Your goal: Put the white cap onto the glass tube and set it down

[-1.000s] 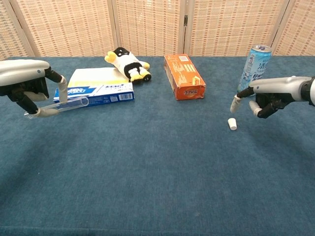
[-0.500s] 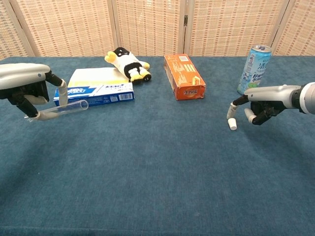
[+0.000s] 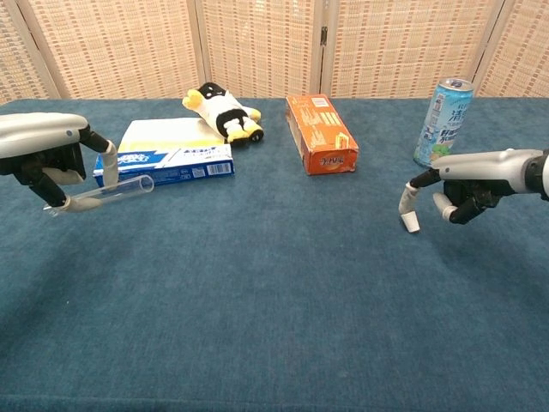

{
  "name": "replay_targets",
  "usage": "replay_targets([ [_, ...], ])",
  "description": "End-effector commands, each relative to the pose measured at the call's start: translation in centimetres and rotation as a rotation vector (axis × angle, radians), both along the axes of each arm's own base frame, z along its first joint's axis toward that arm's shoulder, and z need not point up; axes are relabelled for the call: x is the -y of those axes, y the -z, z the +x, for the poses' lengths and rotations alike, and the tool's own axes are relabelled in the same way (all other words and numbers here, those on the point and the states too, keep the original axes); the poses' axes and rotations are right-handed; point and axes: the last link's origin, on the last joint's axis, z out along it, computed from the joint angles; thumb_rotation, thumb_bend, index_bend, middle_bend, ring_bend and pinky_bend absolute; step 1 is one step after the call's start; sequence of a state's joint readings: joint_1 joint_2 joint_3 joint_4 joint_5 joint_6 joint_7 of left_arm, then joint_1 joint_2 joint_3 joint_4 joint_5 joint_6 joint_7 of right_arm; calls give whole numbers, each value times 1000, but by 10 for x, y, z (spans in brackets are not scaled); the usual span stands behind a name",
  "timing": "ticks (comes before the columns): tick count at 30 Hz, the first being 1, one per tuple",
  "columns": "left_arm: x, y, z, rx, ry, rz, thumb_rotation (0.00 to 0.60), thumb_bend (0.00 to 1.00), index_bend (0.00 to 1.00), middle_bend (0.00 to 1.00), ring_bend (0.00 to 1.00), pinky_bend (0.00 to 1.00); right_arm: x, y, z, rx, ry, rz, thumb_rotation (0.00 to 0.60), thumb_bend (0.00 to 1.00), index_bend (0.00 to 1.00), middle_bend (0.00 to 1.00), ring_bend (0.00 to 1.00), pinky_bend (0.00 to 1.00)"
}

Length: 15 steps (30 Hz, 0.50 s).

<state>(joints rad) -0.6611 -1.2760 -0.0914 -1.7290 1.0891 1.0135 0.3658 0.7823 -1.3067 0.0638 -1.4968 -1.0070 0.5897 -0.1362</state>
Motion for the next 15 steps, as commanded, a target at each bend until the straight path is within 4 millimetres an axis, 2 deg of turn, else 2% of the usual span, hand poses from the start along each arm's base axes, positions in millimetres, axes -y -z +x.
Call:
replay_targets([
  [1,0,-1,0,1,-1,2,600,426,596,1000,1000,1000,-8,-7,-3,-20,-13,-2,600,840,271,1000,1000,1000],
  [9,2,-2,1,7,4,5,600,426,596,1000,1000,1000,-17,-24,1,-31,-57,-57,600,818,271,1000,1000,1000],
  [12,2,-3,0,8,1,6,600,426,596,1000,1000,1000,-21,-35,6,-26,-81,-99,600,706,271,988,1000,1000],
  [15,3,-4,-1,9,-2,6,600,426,596,1000,1000,1000,-24,-48,11,-12,-108,-163,600,575,271,902,956,999],
])
